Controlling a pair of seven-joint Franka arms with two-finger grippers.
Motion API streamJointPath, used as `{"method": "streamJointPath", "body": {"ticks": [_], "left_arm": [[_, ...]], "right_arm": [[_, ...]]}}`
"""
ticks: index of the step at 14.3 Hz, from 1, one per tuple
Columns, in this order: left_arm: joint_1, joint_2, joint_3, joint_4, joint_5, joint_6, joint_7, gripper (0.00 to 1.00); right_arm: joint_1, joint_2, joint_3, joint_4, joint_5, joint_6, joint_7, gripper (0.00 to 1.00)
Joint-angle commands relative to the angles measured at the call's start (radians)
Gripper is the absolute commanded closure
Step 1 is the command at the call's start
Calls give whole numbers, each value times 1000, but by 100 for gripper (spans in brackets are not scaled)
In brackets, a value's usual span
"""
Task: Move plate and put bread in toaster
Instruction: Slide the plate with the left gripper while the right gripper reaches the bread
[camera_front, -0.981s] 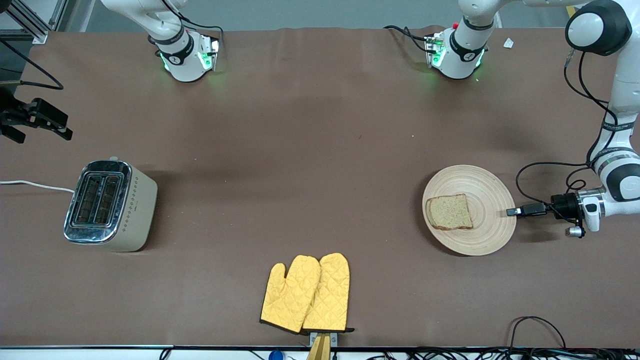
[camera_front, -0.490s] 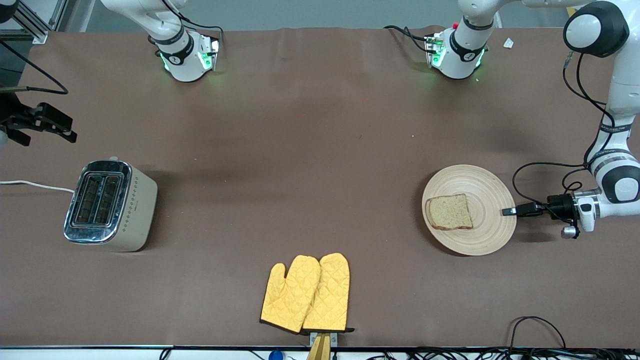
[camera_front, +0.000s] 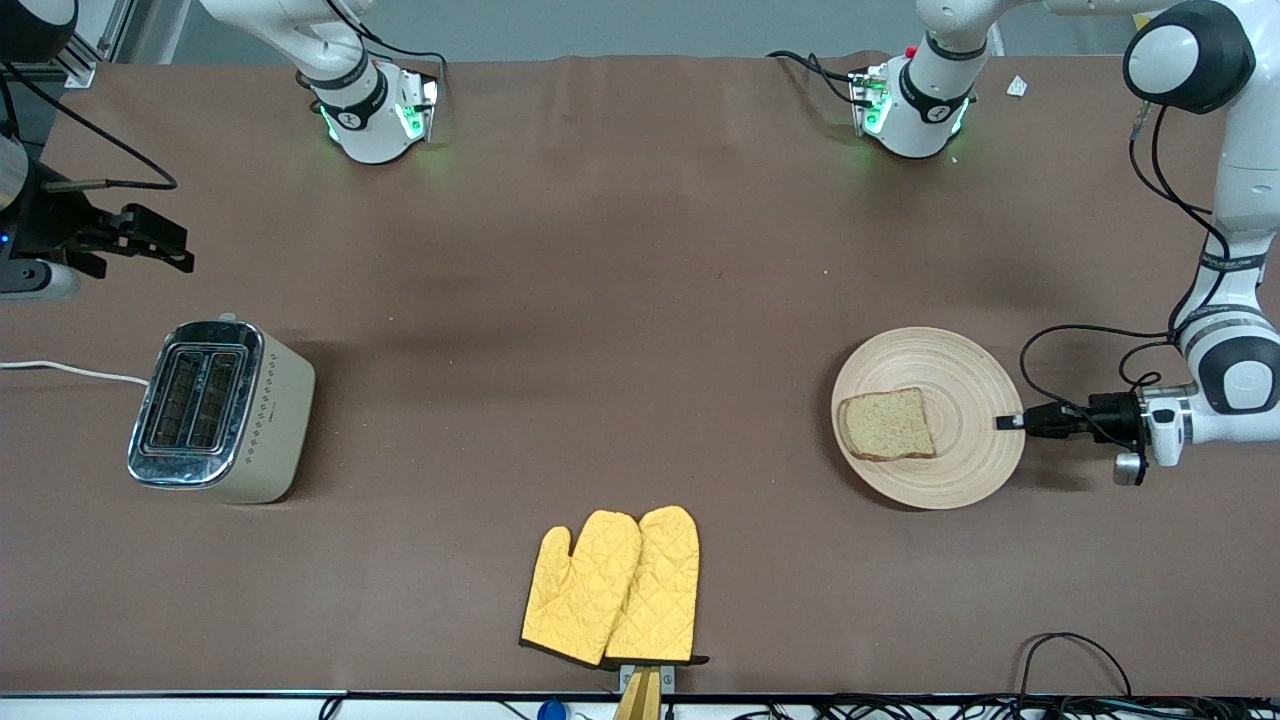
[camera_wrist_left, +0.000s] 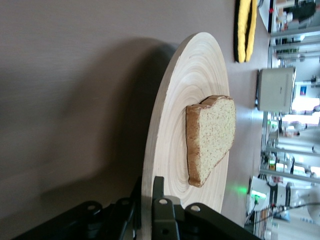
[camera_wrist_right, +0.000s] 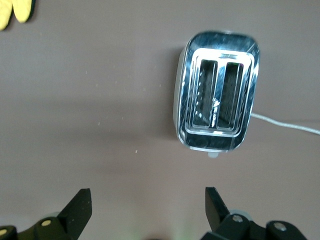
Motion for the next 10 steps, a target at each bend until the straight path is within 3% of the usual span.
{"method": "streamJointPath", "body": {"ticks": [1,6,8,10], "left_arm": [[0,-49,-59,-16,15,-59,-6,100],[1,-160,-206,-134,-3,-12,-141,100],[1,-186,-283,-185,-6,72,-178,100],[0,-180,-379,-234,-29,191,-213,100]], "right_arm": [[14,-14,-5,-15,66,-29,23,0],[110,-12,-3,-136,120,135,161,0],[132,-6,-3,-200,161,255,164,0],[146,59,-3,-216,197,353,161,0]]}}
